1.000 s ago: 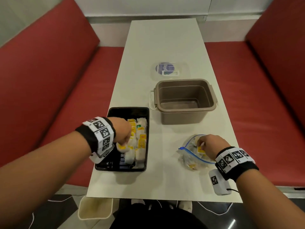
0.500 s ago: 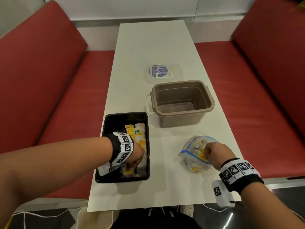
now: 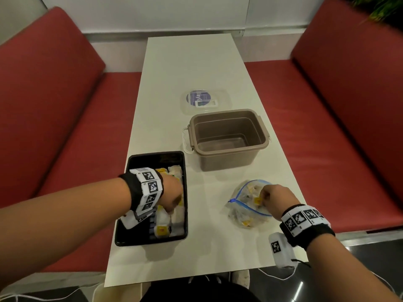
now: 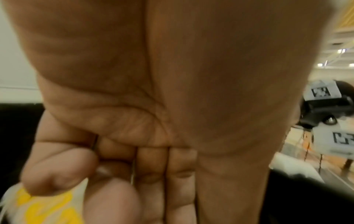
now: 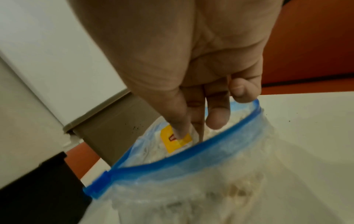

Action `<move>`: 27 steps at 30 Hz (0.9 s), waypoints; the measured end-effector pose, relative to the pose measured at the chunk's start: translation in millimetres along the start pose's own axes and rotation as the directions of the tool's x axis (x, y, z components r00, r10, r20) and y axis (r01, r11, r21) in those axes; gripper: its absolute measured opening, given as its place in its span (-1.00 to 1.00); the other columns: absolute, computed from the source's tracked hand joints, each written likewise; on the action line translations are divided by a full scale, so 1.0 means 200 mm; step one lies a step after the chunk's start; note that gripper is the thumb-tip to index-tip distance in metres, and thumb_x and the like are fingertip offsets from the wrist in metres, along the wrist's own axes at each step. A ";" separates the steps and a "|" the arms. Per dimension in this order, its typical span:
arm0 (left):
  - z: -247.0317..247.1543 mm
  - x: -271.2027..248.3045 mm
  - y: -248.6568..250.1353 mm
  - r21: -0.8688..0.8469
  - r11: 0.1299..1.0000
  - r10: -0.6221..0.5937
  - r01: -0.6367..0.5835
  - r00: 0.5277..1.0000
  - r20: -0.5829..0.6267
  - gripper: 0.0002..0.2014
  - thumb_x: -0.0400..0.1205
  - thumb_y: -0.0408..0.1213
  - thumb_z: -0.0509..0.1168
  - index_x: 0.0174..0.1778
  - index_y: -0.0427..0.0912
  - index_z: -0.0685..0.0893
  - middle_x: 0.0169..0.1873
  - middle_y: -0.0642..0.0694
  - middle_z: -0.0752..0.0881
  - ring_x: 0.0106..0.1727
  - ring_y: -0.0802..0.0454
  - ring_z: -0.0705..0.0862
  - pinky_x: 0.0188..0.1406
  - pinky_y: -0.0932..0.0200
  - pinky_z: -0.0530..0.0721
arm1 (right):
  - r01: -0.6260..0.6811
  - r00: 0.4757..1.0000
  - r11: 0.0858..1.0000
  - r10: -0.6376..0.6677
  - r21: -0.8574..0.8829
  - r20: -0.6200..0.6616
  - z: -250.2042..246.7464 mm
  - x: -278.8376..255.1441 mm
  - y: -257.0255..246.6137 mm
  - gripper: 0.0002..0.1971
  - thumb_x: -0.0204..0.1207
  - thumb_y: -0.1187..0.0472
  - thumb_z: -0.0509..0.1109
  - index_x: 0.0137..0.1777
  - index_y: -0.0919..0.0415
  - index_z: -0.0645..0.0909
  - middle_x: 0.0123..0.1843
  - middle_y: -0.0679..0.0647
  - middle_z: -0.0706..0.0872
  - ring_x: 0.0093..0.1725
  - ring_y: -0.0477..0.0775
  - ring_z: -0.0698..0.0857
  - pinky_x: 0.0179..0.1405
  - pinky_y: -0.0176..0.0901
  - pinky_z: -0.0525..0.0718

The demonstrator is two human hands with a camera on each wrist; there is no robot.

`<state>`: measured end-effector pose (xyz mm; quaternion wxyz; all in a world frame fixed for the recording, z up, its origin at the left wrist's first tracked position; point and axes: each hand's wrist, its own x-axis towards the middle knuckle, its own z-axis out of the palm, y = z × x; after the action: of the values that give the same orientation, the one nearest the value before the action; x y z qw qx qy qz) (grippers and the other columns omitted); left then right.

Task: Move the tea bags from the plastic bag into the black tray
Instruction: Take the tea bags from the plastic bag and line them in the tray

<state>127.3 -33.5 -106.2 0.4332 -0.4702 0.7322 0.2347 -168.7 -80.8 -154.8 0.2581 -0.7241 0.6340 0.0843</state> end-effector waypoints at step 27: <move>-0.21 -0.08 0.13 -0.839 0.443 -0.655 -0.317 0.525 -0.544 -0.88 0.48 -0.11 0.52 -0.30 -0.06 0.81 -0.52 0.14 0.67 -0.44 0.26 0.60 -0.39 0.35 0.54 | 0.215 0.966 0.429 -0.224 0.877 -0.127 -0.14 0.00 -0.55 -0.92 0.54 0.38 0.43 -0.16 0.23 0.63 -0.34 0.09 0.82 -0.34 0.09 0.82 -0.40 -0.18 0.63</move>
<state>90.0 -45.3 -73.5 -0.2538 -0.7531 0.5446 0.2679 -69.3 -86.6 -101.4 0.6071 -0.5601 0.4846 -0.2879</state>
